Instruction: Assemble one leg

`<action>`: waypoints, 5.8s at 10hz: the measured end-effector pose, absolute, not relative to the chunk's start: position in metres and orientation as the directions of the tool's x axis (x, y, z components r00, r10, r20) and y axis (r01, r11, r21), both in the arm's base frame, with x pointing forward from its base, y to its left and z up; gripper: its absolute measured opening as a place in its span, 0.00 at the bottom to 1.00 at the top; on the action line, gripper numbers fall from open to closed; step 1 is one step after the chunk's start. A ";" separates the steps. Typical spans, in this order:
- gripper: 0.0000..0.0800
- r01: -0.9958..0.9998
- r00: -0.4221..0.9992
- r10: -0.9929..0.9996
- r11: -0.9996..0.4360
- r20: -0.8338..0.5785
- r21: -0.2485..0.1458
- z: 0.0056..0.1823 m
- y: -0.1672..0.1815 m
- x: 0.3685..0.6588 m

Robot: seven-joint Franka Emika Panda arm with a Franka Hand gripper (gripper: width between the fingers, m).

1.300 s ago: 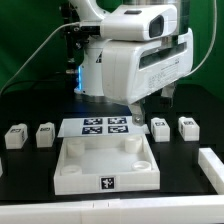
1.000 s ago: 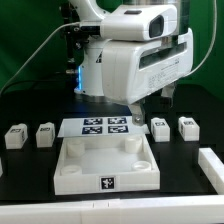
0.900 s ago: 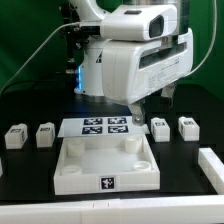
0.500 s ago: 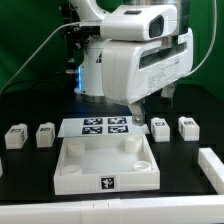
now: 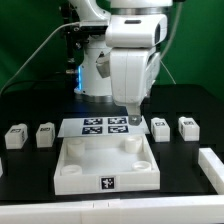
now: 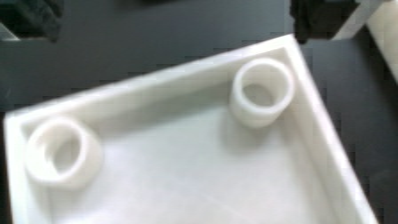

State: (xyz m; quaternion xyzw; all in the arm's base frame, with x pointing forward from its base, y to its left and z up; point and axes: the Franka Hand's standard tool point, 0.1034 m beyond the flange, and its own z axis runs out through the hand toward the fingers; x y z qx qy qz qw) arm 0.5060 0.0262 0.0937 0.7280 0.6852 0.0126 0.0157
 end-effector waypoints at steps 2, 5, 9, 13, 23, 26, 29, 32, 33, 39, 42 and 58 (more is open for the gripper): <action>0.81 0.999 -0.039 0.999 0.039 -0.014 0.027 0.093 0.025 0.506; 0.81 0.998 -0.060 0.998 0.060 -0.016 0.022 0.088 0.021 0.502; 0.81 1.000 -0.017 1.000 0.017 -0.009 -0.018 0.043 -0.007 0.438; 0.81 0.999 0.015 1.000 -0.015 0.001 -0.047 0.015 -0.021 0.435; 0.07 0.999 0.022 1.000 -0.022 0.001 -0.049 0.014 -0.022 0.434; 0.07 0.999 0.022 1.000 -0.022 0.001 -0.049 0.014 -0.022 0.434; 0.08 0.999 0.023 1.000 -0.023 0.001 -0.048 0.015 -0.021 0.436; 0.08 0.999 0.036 0.999 -0.035 0.019 -0.020 0.015 0.009 0.465; 0.08 0.999 0.034 0.999 -0.034 0.026 -0.009 0.015 0.020 0.475; 0.08 1.000 0.024 0.999 -0.024 0.043 -0.012 0.015 0.062 0.496; 0.08 0.999 0.030 0.999 -0.028 0.039 -0.031 0.015 0.064 0.496; 0.81 0.999 0.035 0.999 -0.034 0.042 -0.021 0.013 0.059 0.495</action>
Offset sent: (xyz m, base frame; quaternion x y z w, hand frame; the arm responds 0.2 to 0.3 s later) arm 0.0000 0.0000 0.0000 0.0000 0.0000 0.0000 1.0000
